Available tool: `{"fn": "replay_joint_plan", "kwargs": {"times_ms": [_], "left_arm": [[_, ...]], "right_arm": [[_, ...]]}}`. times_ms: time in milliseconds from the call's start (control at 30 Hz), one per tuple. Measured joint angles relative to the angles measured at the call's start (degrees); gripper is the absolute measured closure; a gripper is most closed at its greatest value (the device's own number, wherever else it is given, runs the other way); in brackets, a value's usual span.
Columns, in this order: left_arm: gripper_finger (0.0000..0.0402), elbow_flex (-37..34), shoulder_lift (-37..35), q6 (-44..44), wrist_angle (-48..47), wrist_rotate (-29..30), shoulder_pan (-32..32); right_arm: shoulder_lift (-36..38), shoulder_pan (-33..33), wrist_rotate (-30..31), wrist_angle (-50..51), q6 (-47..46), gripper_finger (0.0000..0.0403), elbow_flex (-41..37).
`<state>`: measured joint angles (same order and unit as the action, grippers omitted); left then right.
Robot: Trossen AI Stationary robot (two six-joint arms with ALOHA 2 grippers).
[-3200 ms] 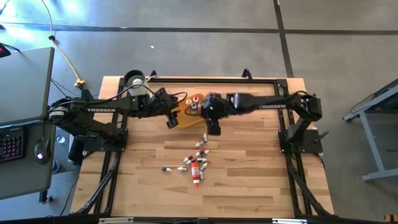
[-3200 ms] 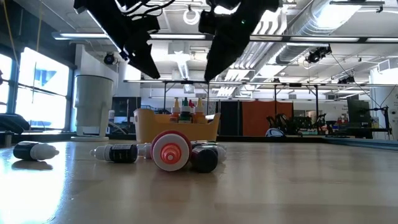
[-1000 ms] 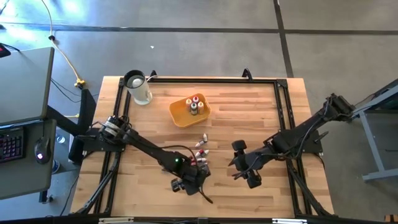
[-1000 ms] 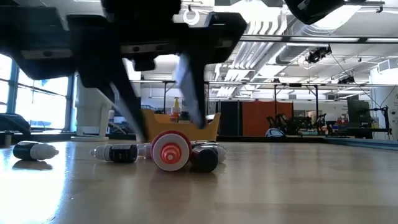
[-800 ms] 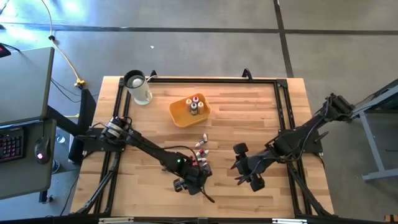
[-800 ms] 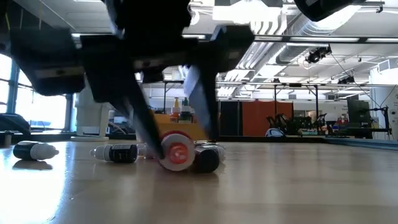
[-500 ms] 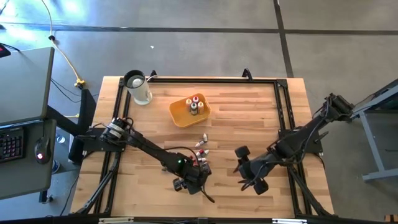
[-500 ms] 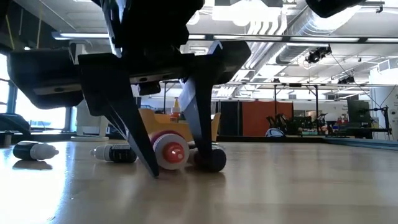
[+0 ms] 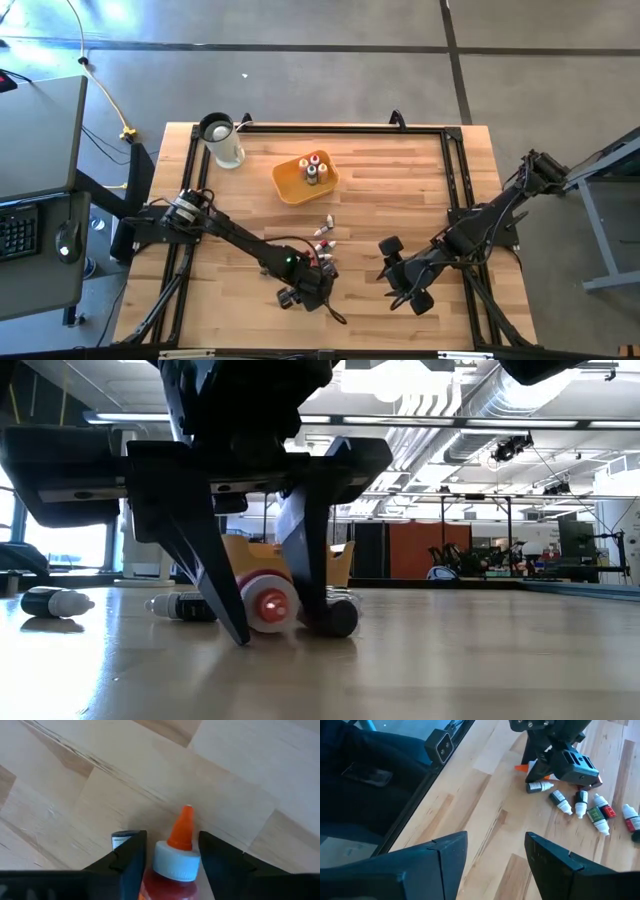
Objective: Pick & Place food coloring
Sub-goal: Put the large orange food coloring bottle into the yellow bin
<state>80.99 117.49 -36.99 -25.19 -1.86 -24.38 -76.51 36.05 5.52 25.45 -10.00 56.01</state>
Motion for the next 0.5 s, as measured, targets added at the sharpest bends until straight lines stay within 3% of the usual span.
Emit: {"fn": "replay_joint_plan", "kwargs": {"times_ms": [233,367,500], "left_arm": [[0.0292,0.0,0.0,0.0,-0.3,1.2,0.0],[0.029,0.7,0.0,2.3,0.9,4.1,-0.3],[0.0278,6.7,0.0,7.1,1.3,6.4,-0.8]], "right_arm": [[0.0,0.0,0.0,0.0,0.0,0.021,0.0],[0.0,0.0,0.1,0.0,0.0,0.021,0.0],[0.0,0.0,0.1,0.0,0.0,0.021,0.0]]}}
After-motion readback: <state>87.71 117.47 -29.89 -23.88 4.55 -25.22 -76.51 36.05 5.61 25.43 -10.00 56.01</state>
